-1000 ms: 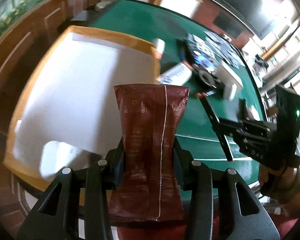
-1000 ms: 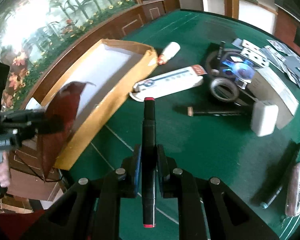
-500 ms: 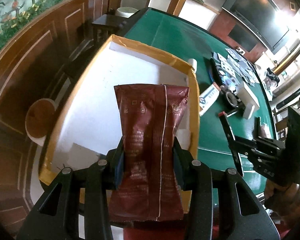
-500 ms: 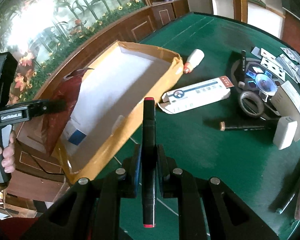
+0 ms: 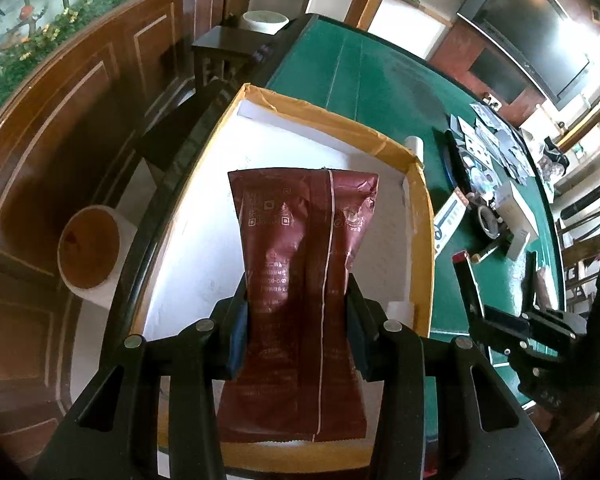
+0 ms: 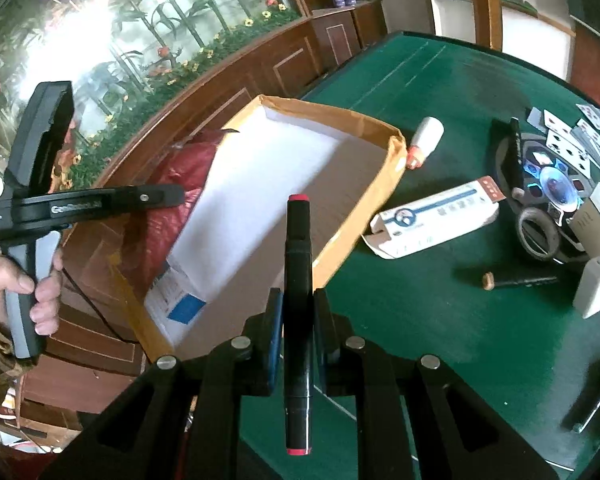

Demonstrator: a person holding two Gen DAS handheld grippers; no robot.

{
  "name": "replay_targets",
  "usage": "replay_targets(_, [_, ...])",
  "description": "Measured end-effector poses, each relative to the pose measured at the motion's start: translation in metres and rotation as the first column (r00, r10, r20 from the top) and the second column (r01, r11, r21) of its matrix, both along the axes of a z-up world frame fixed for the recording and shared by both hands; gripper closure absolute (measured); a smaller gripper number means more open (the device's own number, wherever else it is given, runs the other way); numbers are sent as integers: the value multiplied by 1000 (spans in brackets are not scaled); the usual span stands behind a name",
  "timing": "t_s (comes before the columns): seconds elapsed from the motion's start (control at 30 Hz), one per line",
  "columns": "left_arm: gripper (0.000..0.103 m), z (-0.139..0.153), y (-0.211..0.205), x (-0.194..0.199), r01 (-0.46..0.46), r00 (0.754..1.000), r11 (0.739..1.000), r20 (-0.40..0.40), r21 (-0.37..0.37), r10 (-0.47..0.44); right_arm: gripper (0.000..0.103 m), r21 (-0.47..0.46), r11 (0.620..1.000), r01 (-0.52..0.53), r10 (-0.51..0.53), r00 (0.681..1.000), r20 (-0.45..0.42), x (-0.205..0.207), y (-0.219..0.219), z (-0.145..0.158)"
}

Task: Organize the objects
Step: 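Carry the red packet and black marker over the yellow-rimmed tray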

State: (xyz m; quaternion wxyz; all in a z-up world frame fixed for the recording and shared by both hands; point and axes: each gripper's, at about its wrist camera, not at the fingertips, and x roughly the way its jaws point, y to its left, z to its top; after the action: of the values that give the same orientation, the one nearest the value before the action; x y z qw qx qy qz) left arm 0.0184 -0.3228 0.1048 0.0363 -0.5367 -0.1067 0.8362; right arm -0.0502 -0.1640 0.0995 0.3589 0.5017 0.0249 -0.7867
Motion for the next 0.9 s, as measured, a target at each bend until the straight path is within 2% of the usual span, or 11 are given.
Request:
replay_targets(0.2, [62, -4, -5, -22, -7, 1000, 1000, 27, 0, 7, 90, -29, 997, 74, -72, 997, 39, -16, -14, 2])
replay_targets(0.43, [62, -8, -1, -46, 35, 999, 999, 38, -18, -34, 90, -30, 987, 156, -154, 986, 61, -36, -29, 1])
replay_targets(0.67, [62, -21, 0, -69, 60, 996, 998, 67, -24, -59, 90, -48, 962, 268, -260, 957, 127, -64, -33, -10])
replay_targets(0.9, [62, -34, 0, -81, 81, 993, 996, 90, -22, -79, 90, -64, 920, 387, -368, 908, 201, -94, -39, -26])
